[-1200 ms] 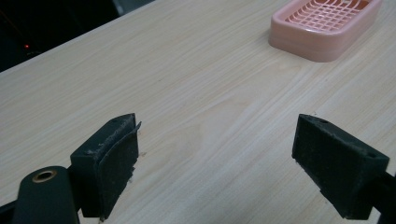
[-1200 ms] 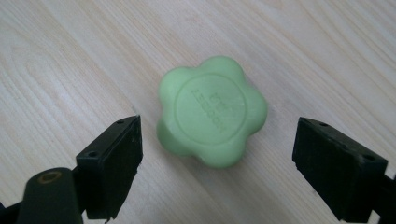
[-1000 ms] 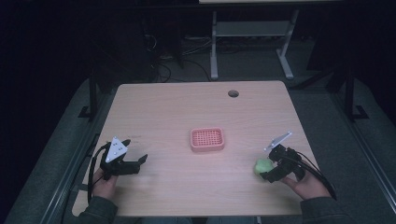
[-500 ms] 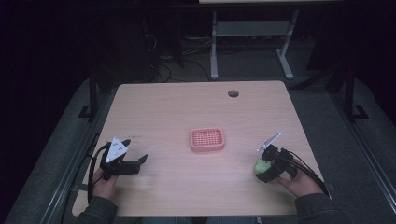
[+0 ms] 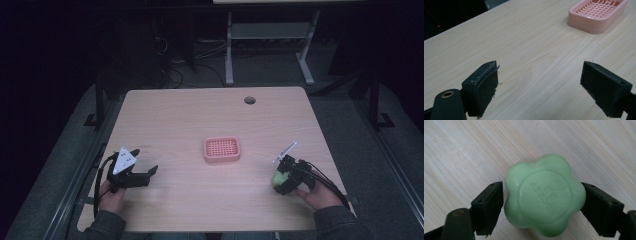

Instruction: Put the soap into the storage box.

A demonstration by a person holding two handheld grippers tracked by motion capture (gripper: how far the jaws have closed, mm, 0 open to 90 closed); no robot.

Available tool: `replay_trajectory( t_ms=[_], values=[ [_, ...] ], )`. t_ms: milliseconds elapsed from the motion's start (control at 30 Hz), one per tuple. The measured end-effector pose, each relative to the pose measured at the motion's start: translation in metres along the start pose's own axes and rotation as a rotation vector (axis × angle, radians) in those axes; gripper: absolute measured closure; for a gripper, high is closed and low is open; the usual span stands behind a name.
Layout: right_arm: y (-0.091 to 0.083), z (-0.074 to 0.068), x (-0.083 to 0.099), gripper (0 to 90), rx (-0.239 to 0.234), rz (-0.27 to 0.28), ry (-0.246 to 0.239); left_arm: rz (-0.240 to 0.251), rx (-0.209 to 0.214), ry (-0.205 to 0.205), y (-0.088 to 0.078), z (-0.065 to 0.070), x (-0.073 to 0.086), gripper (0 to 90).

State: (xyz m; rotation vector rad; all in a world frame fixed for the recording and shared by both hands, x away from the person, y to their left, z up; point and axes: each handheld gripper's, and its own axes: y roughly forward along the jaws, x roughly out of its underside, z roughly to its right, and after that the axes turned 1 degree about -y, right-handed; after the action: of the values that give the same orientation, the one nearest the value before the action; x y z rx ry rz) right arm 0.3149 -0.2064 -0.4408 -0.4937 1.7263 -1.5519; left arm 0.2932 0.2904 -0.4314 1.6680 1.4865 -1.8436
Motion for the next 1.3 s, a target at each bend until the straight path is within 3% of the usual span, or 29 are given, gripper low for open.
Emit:
replay_trajectory(
  t_ms=[833,1300],
  values=[
    [0.0066,0.0059,0.0009,25.2,-0.031,-0.003,0.033,0.004,0.001,0.006,-0.0001,-0.0005,-0.0003,14.1],
    [0.0051,0.0011,-0.0007,26.1,-0.012,-0.004,-0.017,0.005,0.000,0.004,-0.0005,-0.0007,-0.0004,14.1]
  ],
)
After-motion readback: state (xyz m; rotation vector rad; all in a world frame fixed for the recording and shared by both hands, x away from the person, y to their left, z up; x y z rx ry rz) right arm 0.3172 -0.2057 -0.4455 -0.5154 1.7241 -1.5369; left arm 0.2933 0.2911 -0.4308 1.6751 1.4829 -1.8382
